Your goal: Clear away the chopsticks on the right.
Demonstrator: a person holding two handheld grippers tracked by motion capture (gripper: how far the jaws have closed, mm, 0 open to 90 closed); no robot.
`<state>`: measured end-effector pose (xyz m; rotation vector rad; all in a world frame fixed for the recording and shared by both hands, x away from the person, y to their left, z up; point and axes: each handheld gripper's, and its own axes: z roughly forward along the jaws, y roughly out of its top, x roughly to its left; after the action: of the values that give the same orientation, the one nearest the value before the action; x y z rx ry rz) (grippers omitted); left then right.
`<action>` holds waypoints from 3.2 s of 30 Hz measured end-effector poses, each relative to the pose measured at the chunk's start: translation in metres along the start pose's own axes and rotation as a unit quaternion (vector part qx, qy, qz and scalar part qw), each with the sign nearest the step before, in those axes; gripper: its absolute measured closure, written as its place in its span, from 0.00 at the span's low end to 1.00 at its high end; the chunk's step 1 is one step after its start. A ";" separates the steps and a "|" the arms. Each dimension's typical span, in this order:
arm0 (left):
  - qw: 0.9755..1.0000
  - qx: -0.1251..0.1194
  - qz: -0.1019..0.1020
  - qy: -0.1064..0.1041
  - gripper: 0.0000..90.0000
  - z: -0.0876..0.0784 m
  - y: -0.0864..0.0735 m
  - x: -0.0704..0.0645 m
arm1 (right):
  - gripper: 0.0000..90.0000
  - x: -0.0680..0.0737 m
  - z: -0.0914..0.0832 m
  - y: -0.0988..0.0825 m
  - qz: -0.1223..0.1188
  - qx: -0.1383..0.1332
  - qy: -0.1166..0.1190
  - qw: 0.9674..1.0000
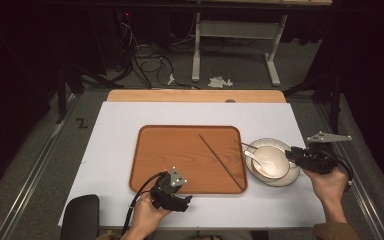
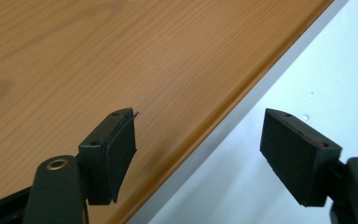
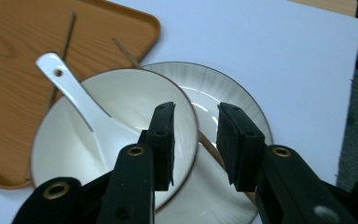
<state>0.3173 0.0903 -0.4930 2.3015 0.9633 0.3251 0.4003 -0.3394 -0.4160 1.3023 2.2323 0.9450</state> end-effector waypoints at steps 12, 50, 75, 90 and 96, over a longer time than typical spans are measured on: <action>1.000 0.002 0.001 0.000 0.30 0.001 -0.001 -0.001 | 0.75 -0.024 0.016 -0.016 0.020 0.029 -0.018 0.999; 1.000 0.006 0.001 0.000 0.30 0.002 -0.001 -0.002 | 0.94 -0.025 0.041 -0.024 -0.006 0.103 -0.035 0.994; 1.000 0.000 -0.003 0.001 0.30 -0.001 -0.001 0.000 | 0.95 -0.004 0.004 -0.003 -0.013 0.019 -0.022 0.999; 1.000 -0.002 -0.001 0.003 0.30 -0.001 -0.001 0.000 | 0.95 0.048 -0.022 0.023 -0.070 -0.013 0.015 0.997; 1.000 -0.003 -0.003 0.004 0.30 -0.003 0.000 0.002 | 0.95 0.069 -0.019 0.028 -0.093 -0.001 0.039 0.995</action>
<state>0.3172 0.0931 -0.4912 2.2928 0.9716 0.3347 0.3714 -0.2761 -0.3828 1.0513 2.3625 0.9441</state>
